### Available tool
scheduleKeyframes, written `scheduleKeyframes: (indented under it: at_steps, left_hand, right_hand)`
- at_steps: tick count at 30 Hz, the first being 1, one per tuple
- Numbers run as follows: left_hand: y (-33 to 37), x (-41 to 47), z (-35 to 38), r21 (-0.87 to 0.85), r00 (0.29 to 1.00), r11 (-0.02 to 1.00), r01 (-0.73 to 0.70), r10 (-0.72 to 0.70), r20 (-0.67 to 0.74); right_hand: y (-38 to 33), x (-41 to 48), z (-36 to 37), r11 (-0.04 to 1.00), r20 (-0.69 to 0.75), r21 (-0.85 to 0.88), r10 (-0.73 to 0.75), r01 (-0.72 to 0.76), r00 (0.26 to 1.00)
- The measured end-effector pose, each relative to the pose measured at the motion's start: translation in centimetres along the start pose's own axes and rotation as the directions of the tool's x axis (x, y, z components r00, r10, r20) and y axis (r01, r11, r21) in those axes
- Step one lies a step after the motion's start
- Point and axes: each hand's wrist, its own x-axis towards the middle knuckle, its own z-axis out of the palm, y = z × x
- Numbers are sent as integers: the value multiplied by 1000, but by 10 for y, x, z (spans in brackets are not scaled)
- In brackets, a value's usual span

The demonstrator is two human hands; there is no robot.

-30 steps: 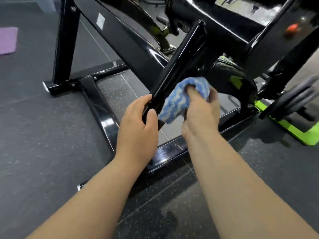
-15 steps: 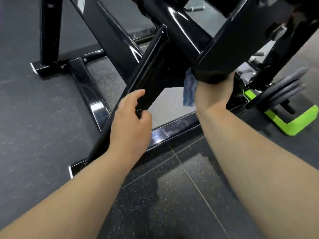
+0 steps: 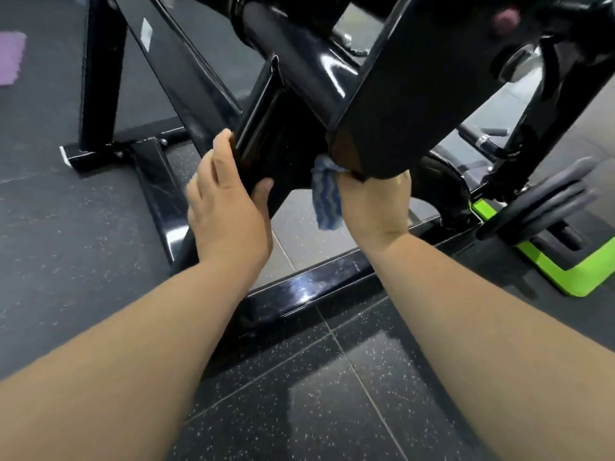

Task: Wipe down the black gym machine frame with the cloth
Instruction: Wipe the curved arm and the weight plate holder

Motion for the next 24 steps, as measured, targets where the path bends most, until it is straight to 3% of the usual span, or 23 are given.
scheduleKeyframes:
  at_steps: [2, 5, 7, 11, 15, 20, 24]
  left_hand:
    - [-1, -1, 13, 4, 999, 1000, 2, -1, -44]
    - [-6, -2, 31, 112, 965, 990, -86, 110, -239]
    - [-1, -9, 45, 149, 943, 979, -141, 178, -281]
    - [5, -24, 70, 395, 833, 840, -373, 491, -257]
    - [-8, -12, 76, 564, 826, 777, -278, 493, -273]
    - [-5, -18, 65, 611, 831, 729, -307, 518, -202]
    - [0, -22, 64, 610, 818, 722, -325, 539, -202]
  right_hand:
    - [11, 6, -1, 996, 57, 10, -85, 85, 995]
    - [23, 8, 3, 976, 62, 79, -207, 201, 976]
    - [39, 5, 3, 933, 2, -55, -357, 357, 934]
    - [63, 18, -2, 715, 91, -186, -670, 673, 737]
    - [85, 44, -3, 450, 216, -226, -842, 864, 494]
    - [103, 62, -13, 326, 230, -237, -896, 915, 379]
    - [81, 63, -3, 62, 344, -187, -931, 980, 124]
